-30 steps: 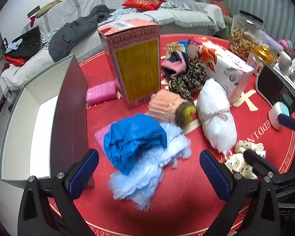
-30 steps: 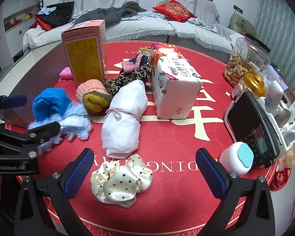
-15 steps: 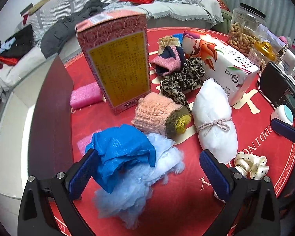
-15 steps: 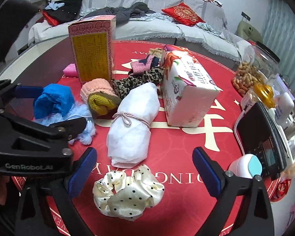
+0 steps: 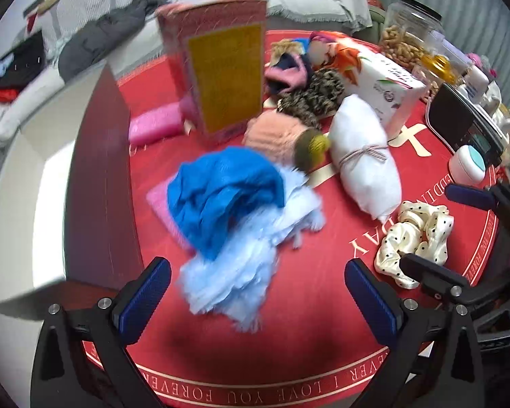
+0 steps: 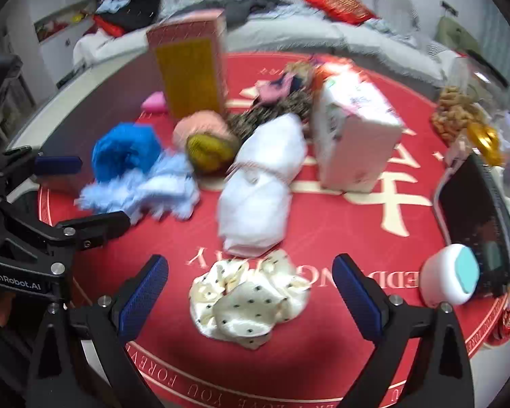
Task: Organize soft objects
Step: 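Reach the left tool to the blue fluffy bundle while the right tool reaches the polka-dot scrunchie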
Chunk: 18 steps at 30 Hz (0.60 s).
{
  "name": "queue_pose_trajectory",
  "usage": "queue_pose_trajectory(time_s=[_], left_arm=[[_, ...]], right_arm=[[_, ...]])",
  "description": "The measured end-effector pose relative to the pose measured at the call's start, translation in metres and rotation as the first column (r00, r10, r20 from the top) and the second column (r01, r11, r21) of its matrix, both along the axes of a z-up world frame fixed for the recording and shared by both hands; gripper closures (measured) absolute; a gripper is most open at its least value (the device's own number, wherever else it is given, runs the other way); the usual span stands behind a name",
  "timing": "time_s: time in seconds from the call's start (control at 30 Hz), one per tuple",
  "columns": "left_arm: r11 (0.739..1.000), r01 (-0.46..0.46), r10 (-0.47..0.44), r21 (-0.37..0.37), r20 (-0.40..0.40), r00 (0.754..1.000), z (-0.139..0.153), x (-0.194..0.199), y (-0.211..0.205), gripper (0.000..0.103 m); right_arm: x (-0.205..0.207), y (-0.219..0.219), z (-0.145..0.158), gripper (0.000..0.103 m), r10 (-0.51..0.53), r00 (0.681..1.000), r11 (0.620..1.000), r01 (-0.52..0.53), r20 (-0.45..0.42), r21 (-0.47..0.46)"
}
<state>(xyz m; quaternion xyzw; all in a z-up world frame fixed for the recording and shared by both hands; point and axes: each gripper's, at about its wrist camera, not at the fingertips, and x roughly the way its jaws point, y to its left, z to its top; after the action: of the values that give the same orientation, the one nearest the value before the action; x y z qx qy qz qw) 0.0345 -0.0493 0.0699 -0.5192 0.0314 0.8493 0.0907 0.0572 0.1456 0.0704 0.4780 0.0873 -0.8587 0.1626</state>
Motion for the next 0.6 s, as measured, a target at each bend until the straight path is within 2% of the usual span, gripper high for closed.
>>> queue_pose_trajectory(time_s=[0.13,0.23,0.33,0.37,0.4,0.43,0.47,0.53,0.57,0.6], left_arm=[[0.999,-0.029,0.028,0.026,0.028,0.999,-0.007,-0.004,-0.008,0.0],[0.999,-0.022,0.024,-0.023,0.061,0.998,-0.018,-0.007,-0.003,0.0],[0.998,-0.024,0.027,-0.058,0.051,0.998,-0.022,-0.01,0.002,0.0],[0.998,-0.025,0.028,-0.059,0.049,0.998,-0.024,-0.01,0.002,0.006],[0.998,-0.024,0.027,-0.06,0.056,0.998,-0.026,-0.01,0.002,0.024],[0.998,-0.019,0.023,-0.053,0.078,0.997,-0.03,-0.012,0.002,0.035],[0.999,-0.018,0.023,-0.049,0.103,0.994,-0.035,-0.013,0.002,0.053],[0.999,-0.022,0.026,-0.038,0.116,0.993,-0.038,-0.013,0.001,0.056],[0.999,-0.02,0.023,-0.031,0.111,0.993,-0.037,-0.013,0.002,0.056],[1.0,-0.015,0.017,-0.02,0.107,0.994,-0.036,-0.012,0.002,0.061]], right_arm=[[-0.001,-0.006,-0.009,0.005,0.002,0.999,0.999,-0.003,0.033,0.033],[-0.003,-0.003,-0.013,0.005,-0.016,0.998,0.999,0.014,0.053,0.032],[-0.005,-0.002,-0.02,0.005,-0.024,0.996,0.999,0.02,0.09,0.04],[-0.006,-0.002,-0.022,0.006,-0.021,0.995,0.999,0.017,0.097,0.045],[-0.006,-0.004,-0.024,0.008,-0.016,0.995,0.999,0.01,0.102,0.052],[-0.006,-0.006,-0.026,0.01,-0.009,0.994,0.998,0.002,0.105,0.059],[-0.005,-0.008,-0.027,0.012,0.0,0.994,0.998,-0.008,0.108,0.067],[-0.004,-0.013,-0.03,0.026,0.023,0.993,0.996,-0.033,0.117,0.081],[-0.003,-0.016,-0.031,0.029,0.028,0.992,0.995,-0.039,0.121,0.088],[-0.004,-0.017,-0.033,0.031,0.032,0.991,0.995,-0.044,0.13,0.094]])
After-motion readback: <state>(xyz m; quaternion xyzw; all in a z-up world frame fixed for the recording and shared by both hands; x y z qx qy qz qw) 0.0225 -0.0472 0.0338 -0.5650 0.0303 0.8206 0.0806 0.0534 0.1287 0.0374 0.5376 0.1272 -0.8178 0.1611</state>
